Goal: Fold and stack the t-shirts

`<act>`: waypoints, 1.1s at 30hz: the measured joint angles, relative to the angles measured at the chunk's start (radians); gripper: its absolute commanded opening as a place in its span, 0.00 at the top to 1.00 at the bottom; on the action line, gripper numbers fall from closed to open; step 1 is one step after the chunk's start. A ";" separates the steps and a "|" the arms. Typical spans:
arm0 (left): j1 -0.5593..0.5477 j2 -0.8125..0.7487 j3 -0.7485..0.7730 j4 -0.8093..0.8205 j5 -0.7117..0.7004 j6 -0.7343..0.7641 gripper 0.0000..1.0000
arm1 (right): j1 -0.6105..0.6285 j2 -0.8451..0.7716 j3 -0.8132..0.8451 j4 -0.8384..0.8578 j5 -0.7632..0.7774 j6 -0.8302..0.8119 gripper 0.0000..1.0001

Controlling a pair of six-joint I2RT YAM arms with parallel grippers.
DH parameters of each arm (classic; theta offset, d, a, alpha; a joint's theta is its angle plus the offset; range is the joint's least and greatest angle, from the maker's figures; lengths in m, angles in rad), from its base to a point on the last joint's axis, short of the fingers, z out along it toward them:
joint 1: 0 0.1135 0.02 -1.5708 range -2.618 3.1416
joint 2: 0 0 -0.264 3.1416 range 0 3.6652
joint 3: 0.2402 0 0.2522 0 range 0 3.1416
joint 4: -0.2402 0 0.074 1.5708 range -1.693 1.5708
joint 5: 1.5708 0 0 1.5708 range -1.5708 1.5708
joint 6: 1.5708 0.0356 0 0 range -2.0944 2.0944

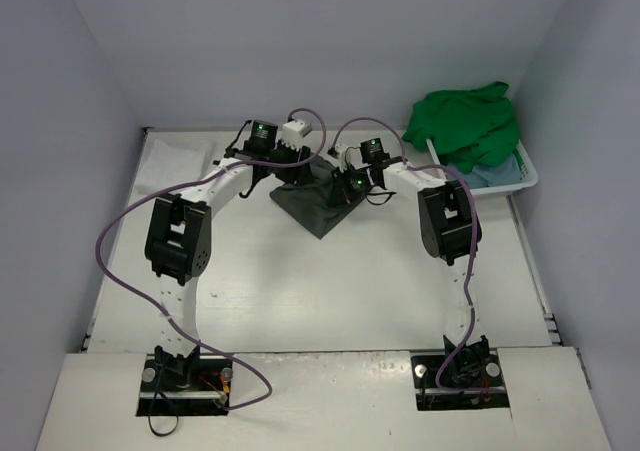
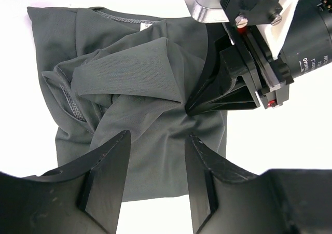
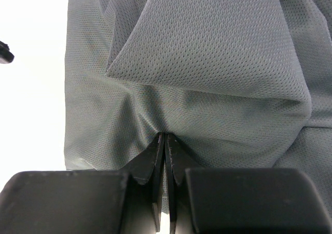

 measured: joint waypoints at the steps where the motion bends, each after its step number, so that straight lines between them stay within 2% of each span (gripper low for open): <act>1: 0.000 0.000 0.000 0.000 0.000 0.000 0.59 | 0.000 0.000 0.000 0.000 -0.002 0.000 1.00; 25: 0.000 0.143 0.031 0.037 0.013 0.000 0.59 | 0.000 0.001 0.000 -0.007 -0.014 0.000 1.00; 28: 0.000 0.143 0.055 0.042 0.005 0.000 0.68 | 0.000 0.001 0.000 -0.008 -0.016 0.000 1.00; 29: 0.000 0.143 0.063 0.045 0.000 0.000 0.77 | 0.000 0.001 0.000 -0.009 -0.017 0.000 1.00; 30: 0.000 0.143 0.071 0.047 -0.006 -0.002 0.82 | 0.000 0.001 0.000 -0.010 -0.019 0.000 1.00; 33: 0.000 0.143 0.079 0.067 -0.034 -0.006 0.93 | 0.000 0.002 0.000 -0.012 -0.023 0.000 1.00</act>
